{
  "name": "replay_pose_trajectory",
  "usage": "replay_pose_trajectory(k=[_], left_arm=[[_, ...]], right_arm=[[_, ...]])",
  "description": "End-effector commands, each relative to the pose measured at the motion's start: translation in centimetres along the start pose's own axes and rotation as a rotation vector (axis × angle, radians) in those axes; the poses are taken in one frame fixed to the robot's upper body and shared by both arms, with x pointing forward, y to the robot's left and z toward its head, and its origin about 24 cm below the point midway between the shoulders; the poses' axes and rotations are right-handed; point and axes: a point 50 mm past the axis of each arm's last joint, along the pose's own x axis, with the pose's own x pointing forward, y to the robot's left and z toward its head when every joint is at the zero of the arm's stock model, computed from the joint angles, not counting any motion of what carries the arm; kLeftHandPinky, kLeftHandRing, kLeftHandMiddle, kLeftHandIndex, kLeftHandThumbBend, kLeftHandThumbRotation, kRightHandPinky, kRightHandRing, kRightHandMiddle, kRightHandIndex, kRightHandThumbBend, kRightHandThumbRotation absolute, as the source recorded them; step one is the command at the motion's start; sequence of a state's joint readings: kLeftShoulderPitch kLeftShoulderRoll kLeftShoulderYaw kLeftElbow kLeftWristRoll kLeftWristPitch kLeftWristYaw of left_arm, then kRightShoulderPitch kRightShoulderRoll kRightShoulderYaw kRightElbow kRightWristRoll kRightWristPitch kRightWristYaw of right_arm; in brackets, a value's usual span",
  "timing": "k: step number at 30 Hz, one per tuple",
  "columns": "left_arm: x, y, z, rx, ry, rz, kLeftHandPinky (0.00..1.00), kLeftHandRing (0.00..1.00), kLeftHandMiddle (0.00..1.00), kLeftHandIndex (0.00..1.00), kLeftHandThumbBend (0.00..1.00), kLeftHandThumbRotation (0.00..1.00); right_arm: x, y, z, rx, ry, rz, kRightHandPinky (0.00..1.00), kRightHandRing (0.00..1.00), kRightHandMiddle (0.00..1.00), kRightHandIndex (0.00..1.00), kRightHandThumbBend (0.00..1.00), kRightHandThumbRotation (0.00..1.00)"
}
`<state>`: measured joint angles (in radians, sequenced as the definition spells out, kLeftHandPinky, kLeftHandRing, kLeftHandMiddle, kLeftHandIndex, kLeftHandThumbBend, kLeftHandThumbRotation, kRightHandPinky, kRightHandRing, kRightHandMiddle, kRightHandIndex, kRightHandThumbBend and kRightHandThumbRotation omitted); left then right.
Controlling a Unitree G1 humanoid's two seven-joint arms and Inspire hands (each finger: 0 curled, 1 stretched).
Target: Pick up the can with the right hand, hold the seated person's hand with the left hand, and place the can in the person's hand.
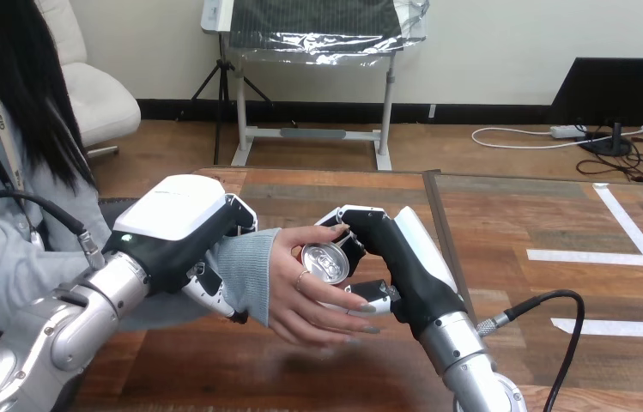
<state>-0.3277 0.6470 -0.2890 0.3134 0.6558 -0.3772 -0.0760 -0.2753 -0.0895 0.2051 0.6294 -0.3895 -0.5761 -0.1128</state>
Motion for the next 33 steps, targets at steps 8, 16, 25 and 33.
replay_pose_trajectory(k=[8,16,25,33], left_arm=[[1.53,3.75,2.03,-0.004,-0.093,0.175,0.18,0.24,0.32,0.36,0.92,0.0],[1.47,3.48,1.9,-0.005,-0.096,0.176,0.19,0.25,0.33,0.36,0.93,0.0],[1.35,3.37,1.92,-0.004,-0.103,0.181,0.2,0.26,0.33,0.37,0.94,0.0],[1.28,3.2,1.85,-0.002,-0.106,0.185,0.21,0.26,0.34,0.37,0.94,0.0]], right_arm=[[1.88,-0.72,2.81,0.022,-0.132,-0.051,0.37,0.4,0.49,0.52,0.78,0.0],[1.9,-0.9,2.76,0.021,-0.132,-0.056,0.37,0.41,0.49,0.52,0.78,0.0],[1.91,-1.03,2.7,0.023,-0.131,-0.065,0.38,0.41,0.49,0.52,0.79,0.0],[1.91,-1.16,2.53,0.033,-0.115,-0.064,0.39,0.42,0.5,0.52,0.78,0.0]])
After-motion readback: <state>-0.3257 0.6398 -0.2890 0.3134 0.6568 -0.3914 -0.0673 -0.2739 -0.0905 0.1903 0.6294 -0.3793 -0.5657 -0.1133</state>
